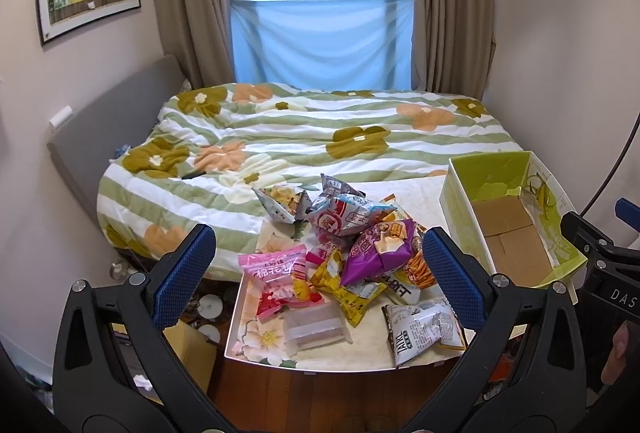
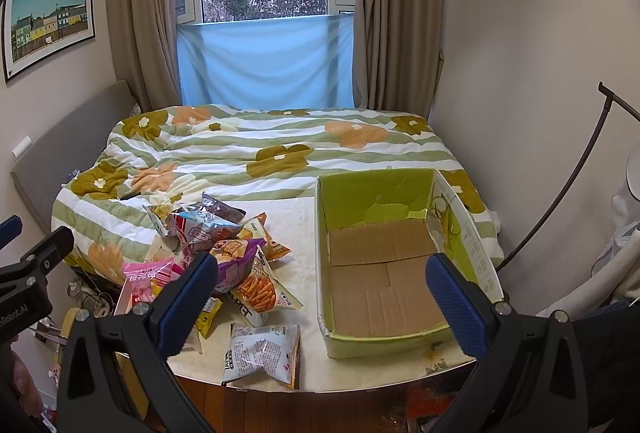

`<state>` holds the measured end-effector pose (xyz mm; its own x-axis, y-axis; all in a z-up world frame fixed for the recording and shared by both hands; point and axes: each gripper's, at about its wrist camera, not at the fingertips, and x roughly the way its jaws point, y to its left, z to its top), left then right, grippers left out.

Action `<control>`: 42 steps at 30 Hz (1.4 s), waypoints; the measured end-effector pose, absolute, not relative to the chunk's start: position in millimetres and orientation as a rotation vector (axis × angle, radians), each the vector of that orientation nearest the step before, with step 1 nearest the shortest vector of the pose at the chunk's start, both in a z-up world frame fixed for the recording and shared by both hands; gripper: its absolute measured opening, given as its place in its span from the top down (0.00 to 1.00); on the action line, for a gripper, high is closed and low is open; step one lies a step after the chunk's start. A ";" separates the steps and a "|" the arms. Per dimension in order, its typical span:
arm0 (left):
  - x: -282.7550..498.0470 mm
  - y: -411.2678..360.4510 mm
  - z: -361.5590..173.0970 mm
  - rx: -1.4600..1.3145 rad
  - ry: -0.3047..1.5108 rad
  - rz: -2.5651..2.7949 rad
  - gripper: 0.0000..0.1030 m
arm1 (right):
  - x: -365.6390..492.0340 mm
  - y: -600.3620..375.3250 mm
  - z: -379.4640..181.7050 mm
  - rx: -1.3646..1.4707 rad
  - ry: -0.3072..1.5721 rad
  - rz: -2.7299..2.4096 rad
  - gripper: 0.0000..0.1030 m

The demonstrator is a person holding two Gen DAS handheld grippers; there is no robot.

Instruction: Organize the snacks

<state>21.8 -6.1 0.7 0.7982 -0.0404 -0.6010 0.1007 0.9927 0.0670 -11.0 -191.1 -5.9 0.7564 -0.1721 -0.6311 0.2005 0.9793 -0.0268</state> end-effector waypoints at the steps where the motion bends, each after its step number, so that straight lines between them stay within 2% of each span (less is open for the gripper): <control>1: 21.9 -6.2 0.6 0.098 0.642 -0.075 0.00 | -11.2 -191.7 -5.7 0.044 0.684 -0.203 0.00; 34: 17.8 -2.4 1.1 0.073 0.639 -0.096 0.00 | -9.4 -188.9 -5.6 0.047 0.688 -0.199 0.00; 42: 16.5 3.3 -20.3 0.044 0.705 -0.090 0.00 | -11.5 -180.8 -31.4 0.064 0.734 -0.144 0.00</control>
<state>16.5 3.3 -20.3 0.7579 -0.0680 -0.6488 0.0977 0.9952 0.0098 -11.5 -180.8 -31.4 0.7329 -0.1080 -0.6717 0.1532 0.9882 0.0082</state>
